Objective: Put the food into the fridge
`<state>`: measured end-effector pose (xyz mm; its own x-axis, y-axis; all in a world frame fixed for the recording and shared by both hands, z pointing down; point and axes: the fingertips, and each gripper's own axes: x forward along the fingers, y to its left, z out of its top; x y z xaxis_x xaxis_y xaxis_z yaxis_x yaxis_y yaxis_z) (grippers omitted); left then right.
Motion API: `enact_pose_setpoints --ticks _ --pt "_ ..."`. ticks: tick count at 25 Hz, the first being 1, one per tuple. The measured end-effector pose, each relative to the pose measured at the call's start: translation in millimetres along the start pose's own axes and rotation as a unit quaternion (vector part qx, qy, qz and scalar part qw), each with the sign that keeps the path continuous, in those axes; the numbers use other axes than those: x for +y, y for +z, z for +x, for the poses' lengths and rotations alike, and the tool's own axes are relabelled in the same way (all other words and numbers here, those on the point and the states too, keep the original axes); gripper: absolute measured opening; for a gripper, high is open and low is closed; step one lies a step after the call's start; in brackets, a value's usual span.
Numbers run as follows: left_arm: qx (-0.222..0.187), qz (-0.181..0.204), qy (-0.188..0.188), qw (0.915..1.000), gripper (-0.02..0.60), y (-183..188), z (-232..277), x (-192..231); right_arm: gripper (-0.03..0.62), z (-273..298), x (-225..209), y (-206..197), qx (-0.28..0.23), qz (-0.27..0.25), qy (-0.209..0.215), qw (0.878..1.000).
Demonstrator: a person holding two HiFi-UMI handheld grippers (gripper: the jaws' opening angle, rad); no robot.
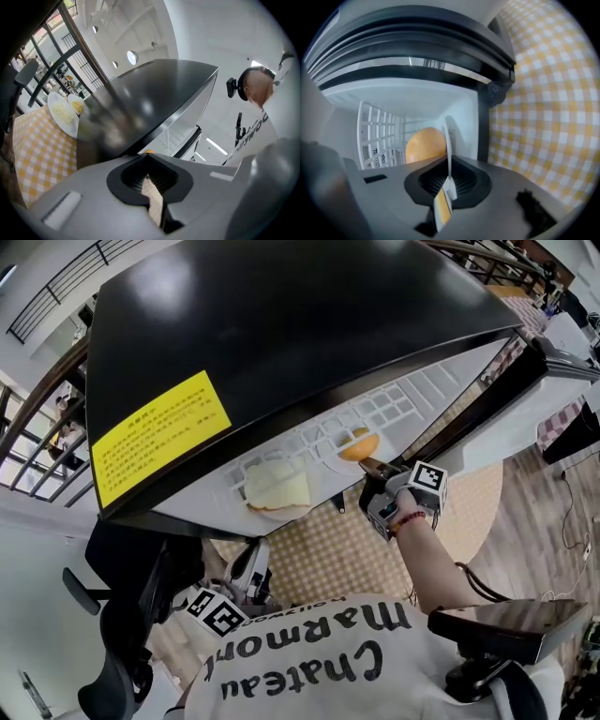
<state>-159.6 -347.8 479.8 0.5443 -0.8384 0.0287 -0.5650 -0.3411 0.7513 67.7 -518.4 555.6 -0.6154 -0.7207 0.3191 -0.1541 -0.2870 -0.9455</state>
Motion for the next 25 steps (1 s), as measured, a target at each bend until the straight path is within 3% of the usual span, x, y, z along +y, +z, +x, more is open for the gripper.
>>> enact_pose_setpoints --ticks 15,25 --pt "-0.005 0.016 -0.004 0.9999 -0.003 -2.0 6.6 -4.8 0.025 12.6 4.3 1.1 -0.005 -0.003 -0.045 0.999" --pt "-0.006 0.027 -0.008 0.9996 -0.003 -2.8 3.8 -6.4 0.026 18.8 9.0 9.5 -0.025 -0.059 -0.086 0.994"
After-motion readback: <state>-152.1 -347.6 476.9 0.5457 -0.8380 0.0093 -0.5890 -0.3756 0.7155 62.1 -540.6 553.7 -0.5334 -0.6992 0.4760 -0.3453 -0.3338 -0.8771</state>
